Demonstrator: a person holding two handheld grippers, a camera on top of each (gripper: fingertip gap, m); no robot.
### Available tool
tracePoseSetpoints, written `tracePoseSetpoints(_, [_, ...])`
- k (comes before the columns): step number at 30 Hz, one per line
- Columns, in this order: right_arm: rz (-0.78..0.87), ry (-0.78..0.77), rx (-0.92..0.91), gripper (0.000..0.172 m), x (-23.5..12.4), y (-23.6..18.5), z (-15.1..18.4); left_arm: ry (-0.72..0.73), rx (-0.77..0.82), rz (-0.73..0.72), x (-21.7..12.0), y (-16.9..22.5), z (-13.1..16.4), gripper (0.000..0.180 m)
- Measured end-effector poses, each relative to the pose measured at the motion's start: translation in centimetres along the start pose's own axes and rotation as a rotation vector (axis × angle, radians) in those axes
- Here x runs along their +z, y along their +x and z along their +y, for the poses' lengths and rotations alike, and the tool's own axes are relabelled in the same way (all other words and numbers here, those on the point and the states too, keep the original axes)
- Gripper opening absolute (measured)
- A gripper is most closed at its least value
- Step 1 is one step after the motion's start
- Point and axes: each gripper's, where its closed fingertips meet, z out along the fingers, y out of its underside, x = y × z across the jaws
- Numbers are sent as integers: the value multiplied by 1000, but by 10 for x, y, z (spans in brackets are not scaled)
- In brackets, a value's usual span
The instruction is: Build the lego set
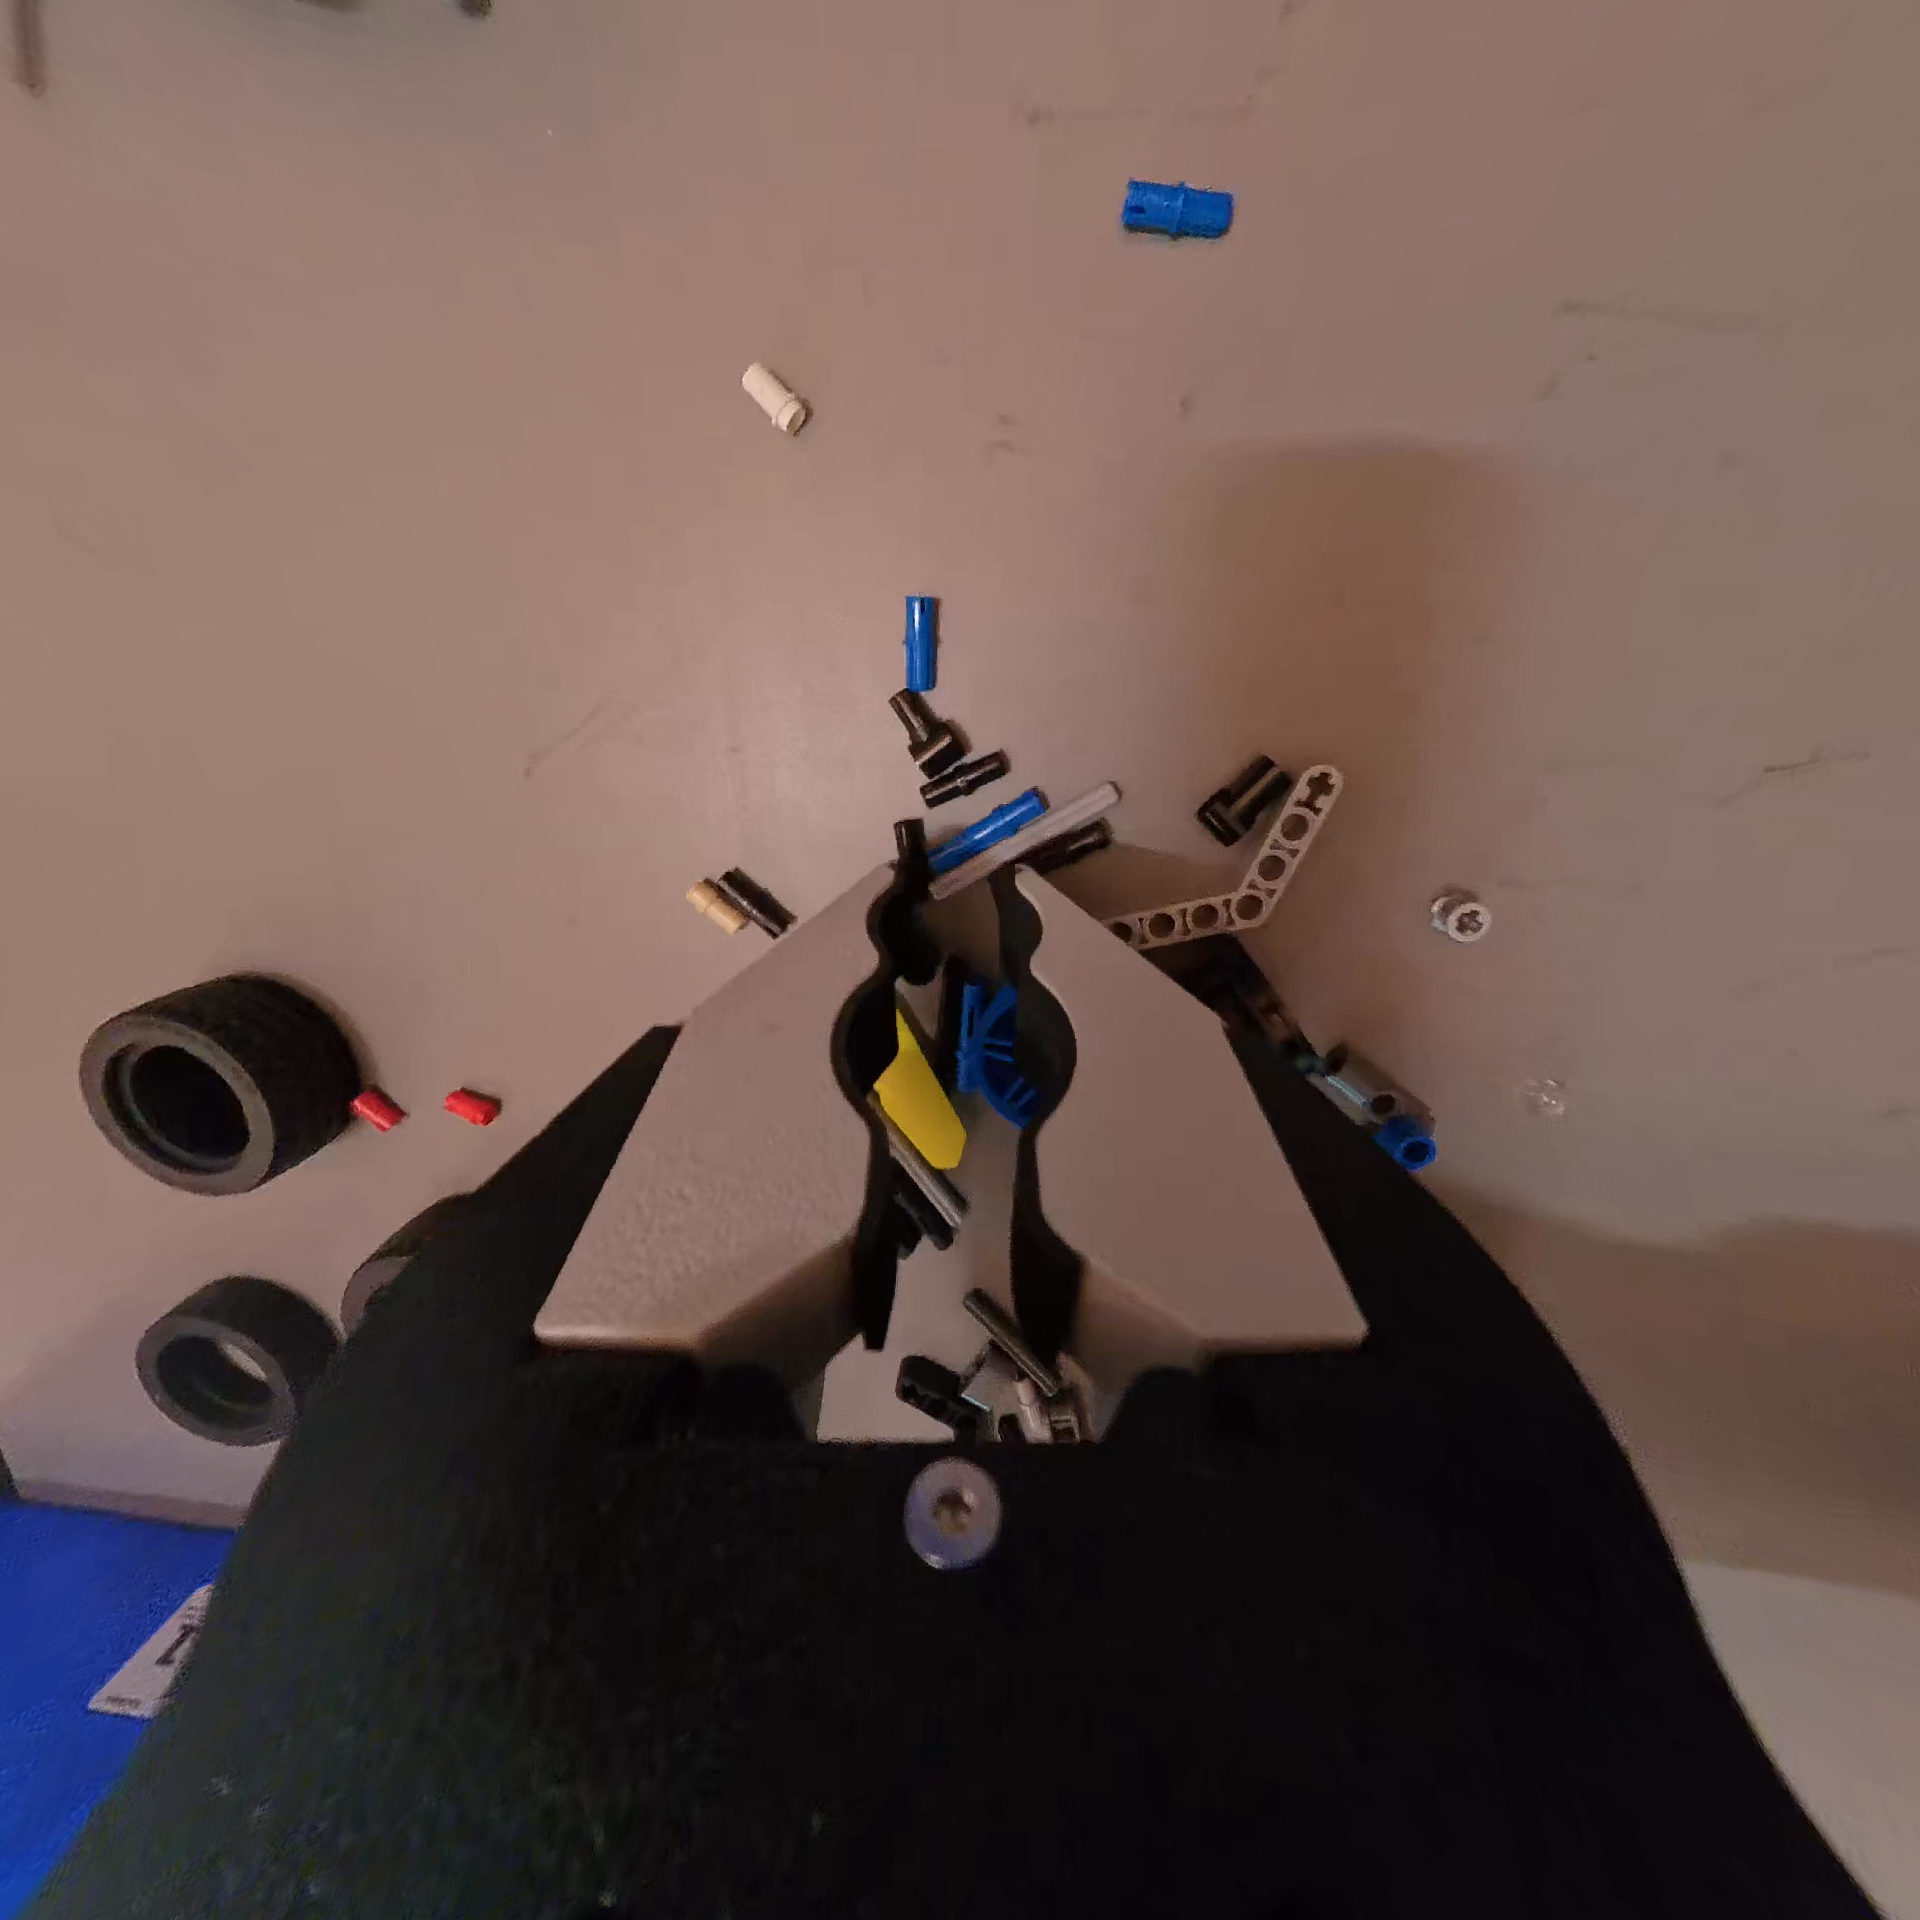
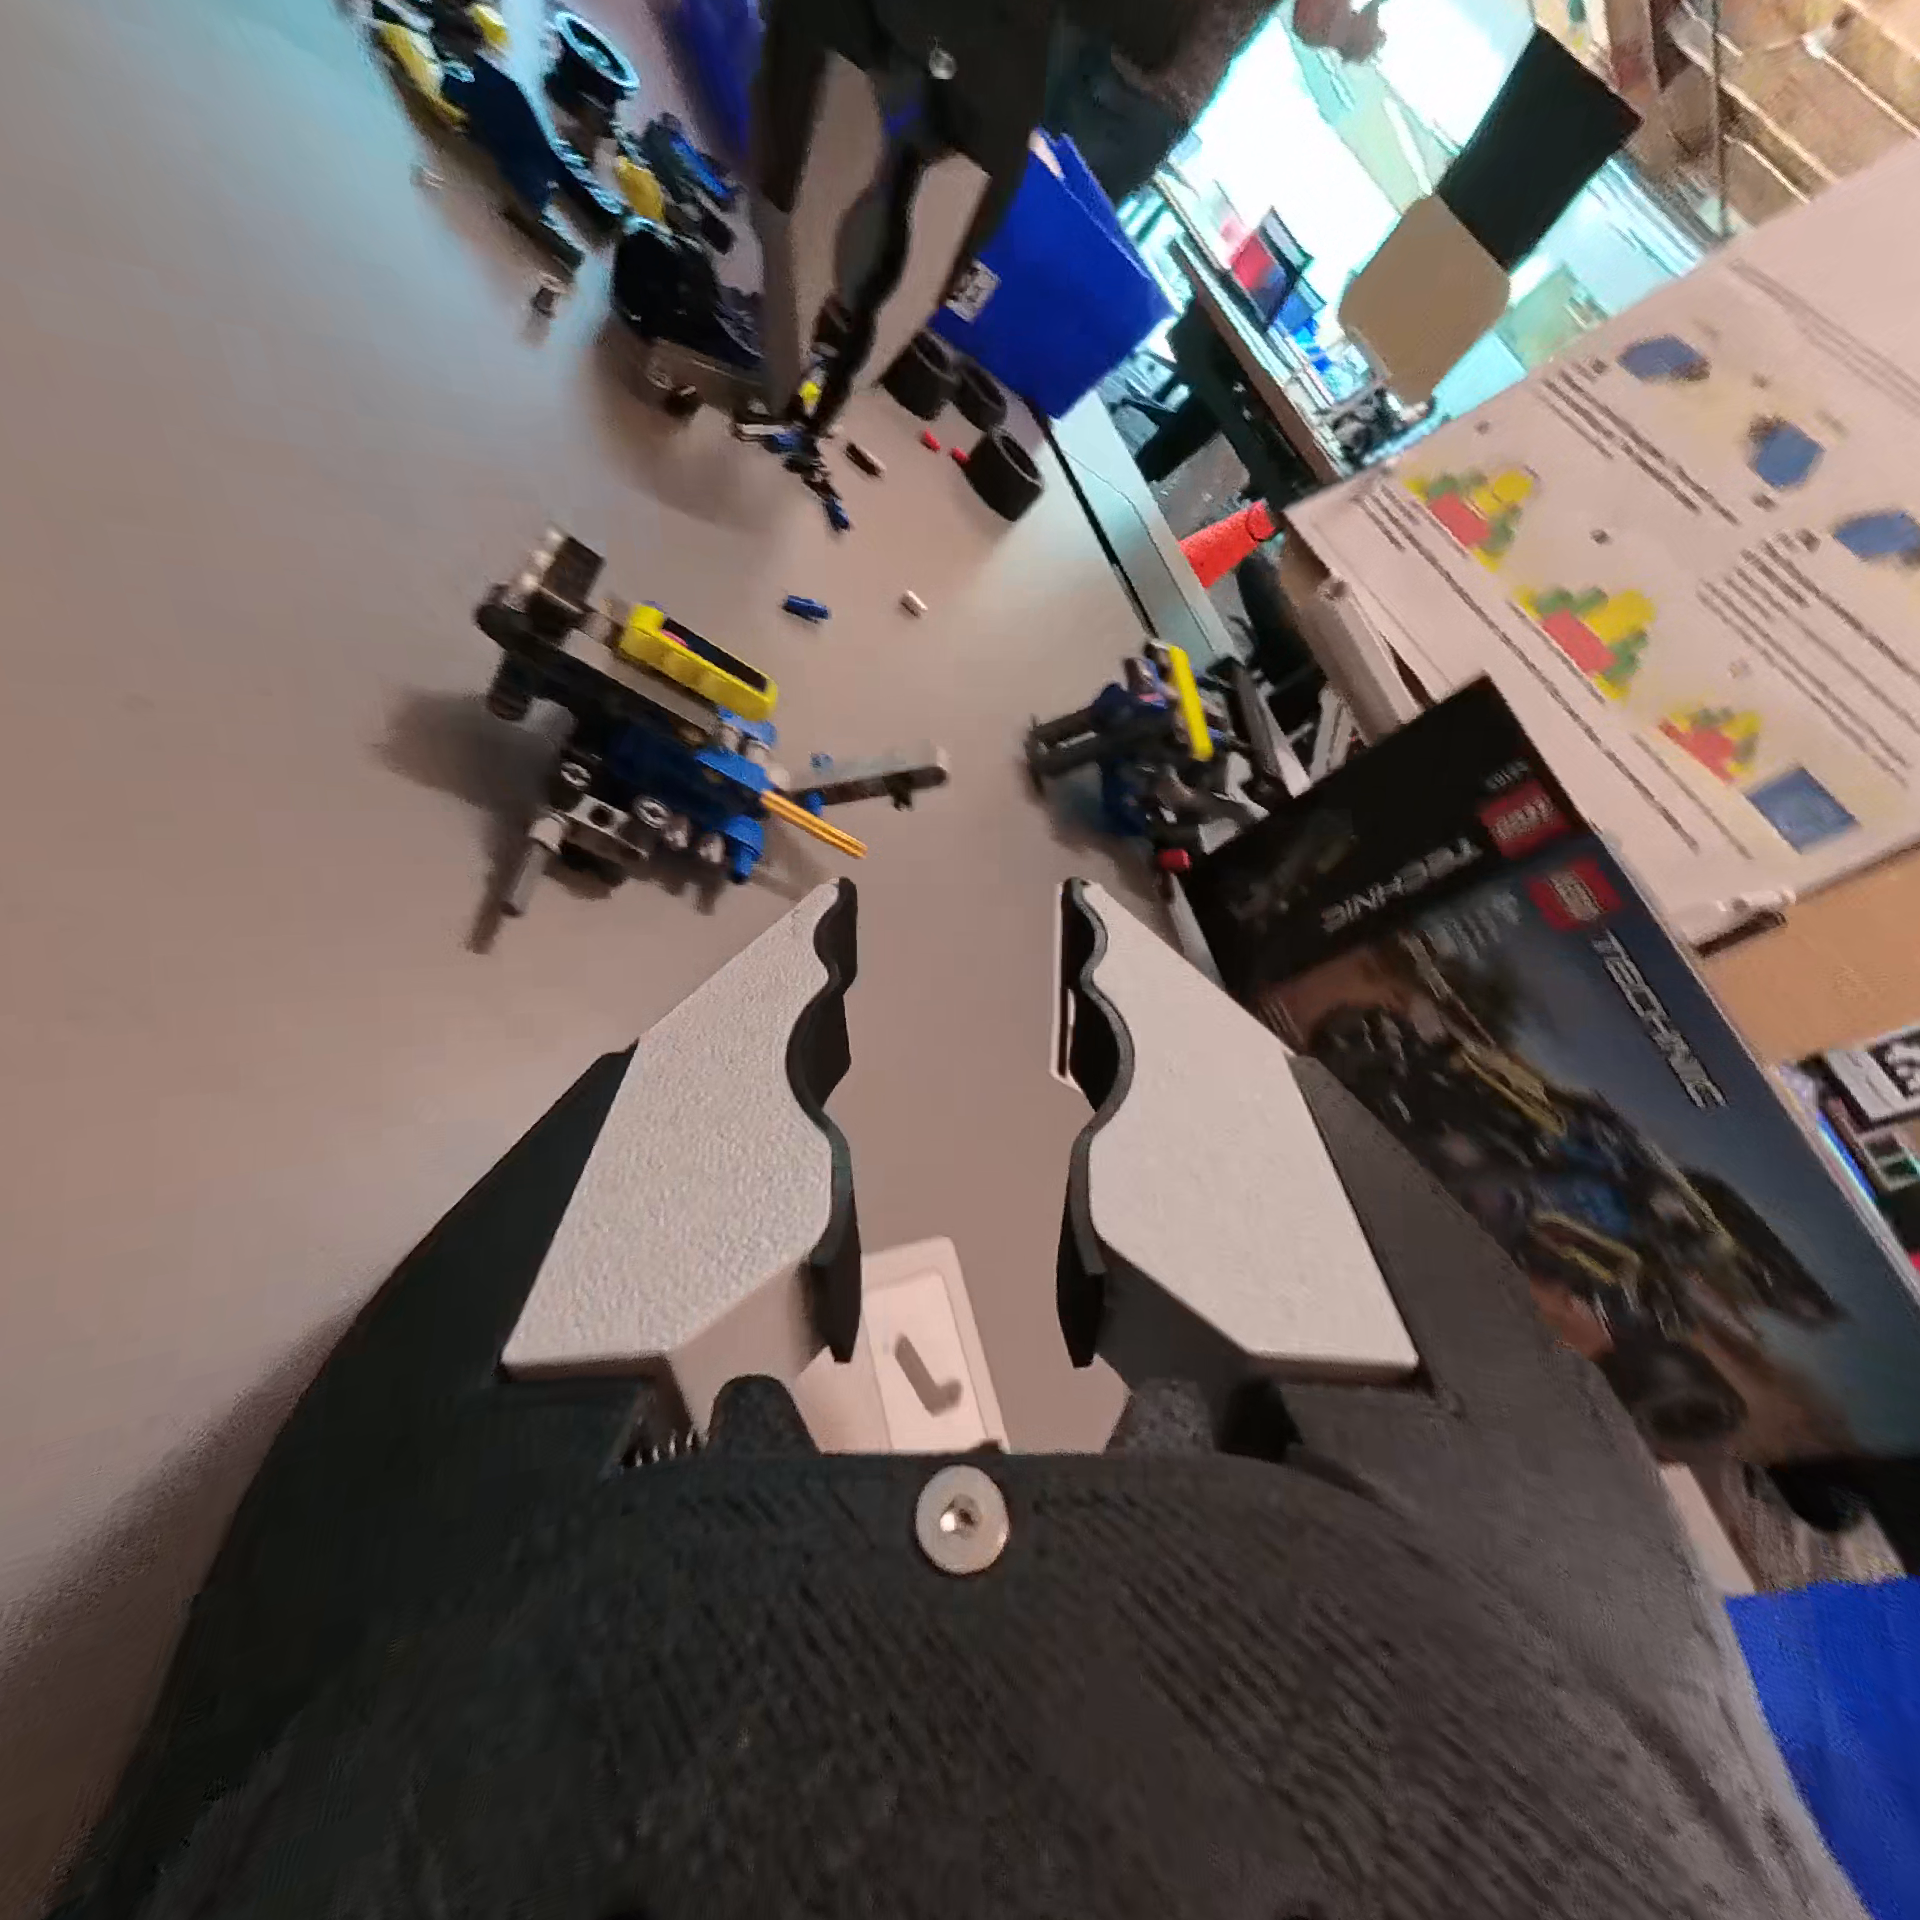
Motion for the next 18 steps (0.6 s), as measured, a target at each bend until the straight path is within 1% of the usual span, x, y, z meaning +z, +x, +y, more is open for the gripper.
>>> tracePoseSetpoints(3, [-49, -29, -65, 38, 10, -16, -2, -1, -1, 27, 1, 0, -1, 10])
tracePoseSetpoints(5, [-57, -51, -94, 38, 11, -20, 1, 5, -18, 64, 1, 4, -2, 7])
tracePoseSetpoints(8, [-52, -41, -67, 38, 10, -17, 2, 8, -58, 120, 1, 7, -3, 8])
tracePoseSetpoints(14, [-70, -2, -93, 36, 15, -27, -12, 3, -41, 106, 2, 5, -4, 8])
tracePoseSetpoints(18, [-106, 4, -146, 36, 25, -44, -23, -33, 28, 56, 2, 6, -4, 8])
